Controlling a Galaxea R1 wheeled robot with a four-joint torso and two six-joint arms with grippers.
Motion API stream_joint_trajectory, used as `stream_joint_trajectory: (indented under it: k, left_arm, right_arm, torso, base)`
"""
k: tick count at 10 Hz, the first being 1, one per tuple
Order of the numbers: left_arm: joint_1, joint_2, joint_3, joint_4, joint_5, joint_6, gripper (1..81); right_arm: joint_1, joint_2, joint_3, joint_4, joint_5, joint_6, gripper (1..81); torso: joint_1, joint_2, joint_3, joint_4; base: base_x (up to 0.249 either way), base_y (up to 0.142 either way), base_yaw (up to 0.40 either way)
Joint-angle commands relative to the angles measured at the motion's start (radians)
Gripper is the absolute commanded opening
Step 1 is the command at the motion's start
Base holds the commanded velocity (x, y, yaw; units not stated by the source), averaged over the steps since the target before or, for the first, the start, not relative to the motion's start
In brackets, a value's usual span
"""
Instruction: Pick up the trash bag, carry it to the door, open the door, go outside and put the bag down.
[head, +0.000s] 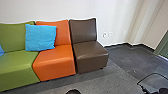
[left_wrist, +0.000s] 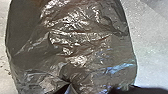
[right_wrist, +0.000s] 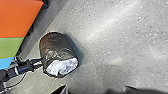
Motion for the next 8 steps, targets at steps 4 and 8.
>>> stream_joint_trajectory:
  k: [4,8]
  left_arm:
    - [-0.093,0.026,-0.057,-0.019,0.107,-0.005,81.1]
    - [-0.047,0.028,-0.057,-0.024,0.084,0.003,81.1]
  right_arm:
    - [0.121,-0.006,-0.005,0.030,-0.068,0.011,81.1]
    - [0.121,0.014,-0.018,0.032,-0.068,0.011,81.1]
  torso:
    - [0.114,-0.179,-0.156,0.000]
    - [0.094,-0.157,-0.263,0.000]
  base:
    - [0.000,0.000,0.000]
    - [0.000,0.000,0.000]
